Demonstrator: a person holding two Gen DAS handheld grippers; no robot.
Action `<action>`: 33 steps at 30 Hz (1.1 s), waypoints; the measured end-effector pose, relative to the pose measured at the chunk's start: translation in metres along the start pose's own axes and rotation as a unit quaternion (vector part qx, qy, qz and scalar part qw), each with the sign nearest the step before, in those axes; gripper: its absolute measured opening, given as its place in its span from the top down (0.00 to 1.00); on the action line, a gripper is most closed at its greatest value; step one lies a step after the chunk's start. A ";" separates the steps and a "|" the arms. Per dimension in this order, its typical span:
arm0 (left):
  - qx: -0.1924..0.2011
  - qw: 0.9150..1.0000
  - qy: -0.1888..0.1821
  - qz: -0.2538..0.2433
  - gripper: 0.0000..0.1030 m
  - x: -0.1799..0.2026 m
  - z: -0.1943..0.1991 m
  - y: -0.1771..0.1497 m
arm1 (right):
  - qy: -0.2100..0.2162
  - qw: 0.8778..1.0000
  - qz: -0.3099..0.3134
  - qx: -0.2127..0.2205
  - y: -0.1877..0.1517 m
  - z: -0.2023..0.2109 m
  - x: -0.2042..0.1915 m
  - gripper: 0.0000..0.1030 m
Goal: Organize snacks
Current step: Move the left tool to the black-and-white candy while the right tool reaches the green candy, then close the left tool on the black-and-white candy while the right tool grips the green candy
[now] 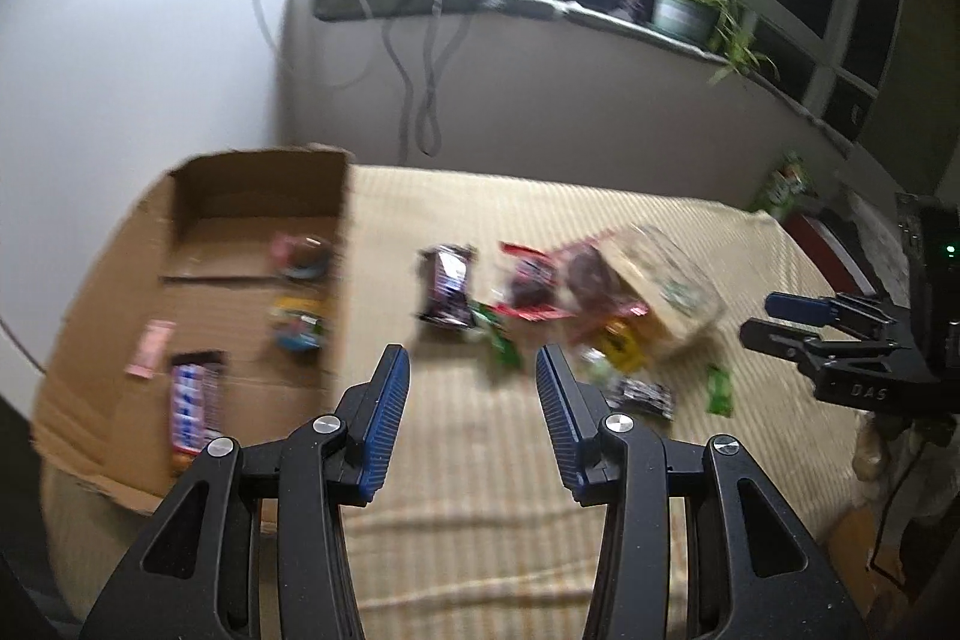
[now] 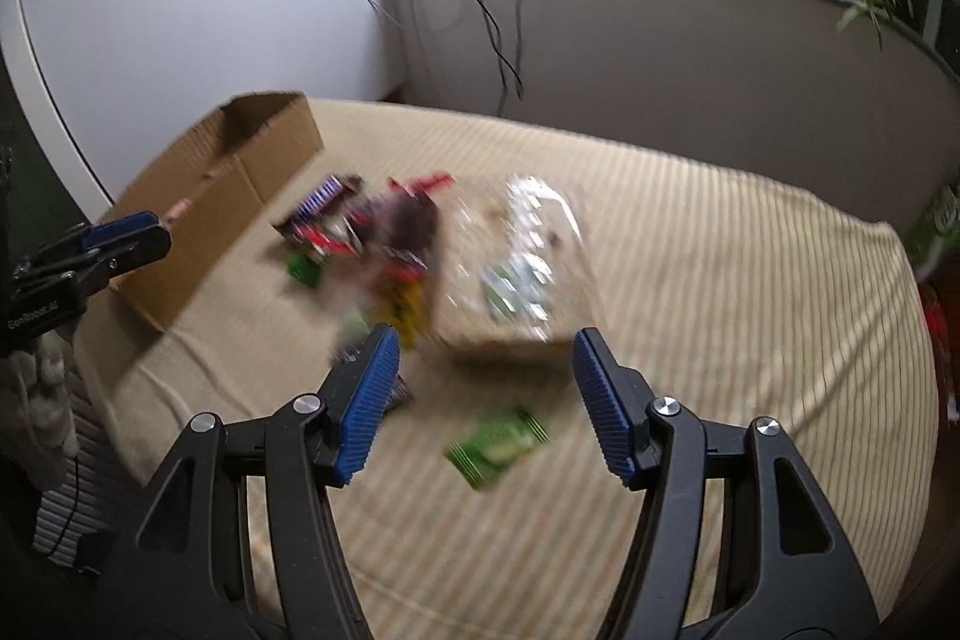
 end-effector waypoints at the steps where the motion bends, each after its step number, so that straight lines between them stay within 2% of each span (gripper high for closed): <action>1: -0.006 1.000 -0.007 -0.001 0.58 0.007 -0.003 -0.004 | -0.001 1.000 -0.001 -0.004 -0.005 0.000 0.004 0.39; 6: -0.040 0.999 -0.037 -0.009 0.58 0.039 -0.017 -0.023 | 0.011 1.000 -0.001 -0.028 -0.025 -0.005 0.009 0.45; 13: -0.078 0.995 -0.066 -0.020 0.58 0.071 -0.038 -0.042 | 0.033 0.998 0.019 -0.048 -0.045 -0.014 0.006 0.45; 22: -0.110 0.989 -0.076 -0.065 0.57 0.094 -0.066 -0.059 | 0.048 0.997 0.033 -0.055 -0.055 -0.021 0.007 0.45; 25: -0.109 0.988 -0.072 -0.077 0.50 0.097 -0.071 -0.060 | 0.048 0.996 0.042 -0.056 -0.053 -0.025 0.008 0.45; 31: -0.104 0.989 -0.065 -0.084 0.49 0.100 -0.081 -0.059 | 0.048 0.995 0.062 -0.059 -0.055 -0.031 0.003 0.45; 33: -0.101 0.989 -0.067 -0.089 0.49 0.100 -0.081 -0.060 | 0.049 0.995 0.066 -0.059 -0.055 -0.030 0.003 0.51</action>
Point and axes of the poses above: each gripper's, at about its wrist camera, not at the fingertips, and z roughly against the way its jaws point, x to its right, y to its top, the point moved 8 cm from there along -z, roughly the way its jaws point, and after that the axes turned 15 degrees about x, right-handed, at the moved point
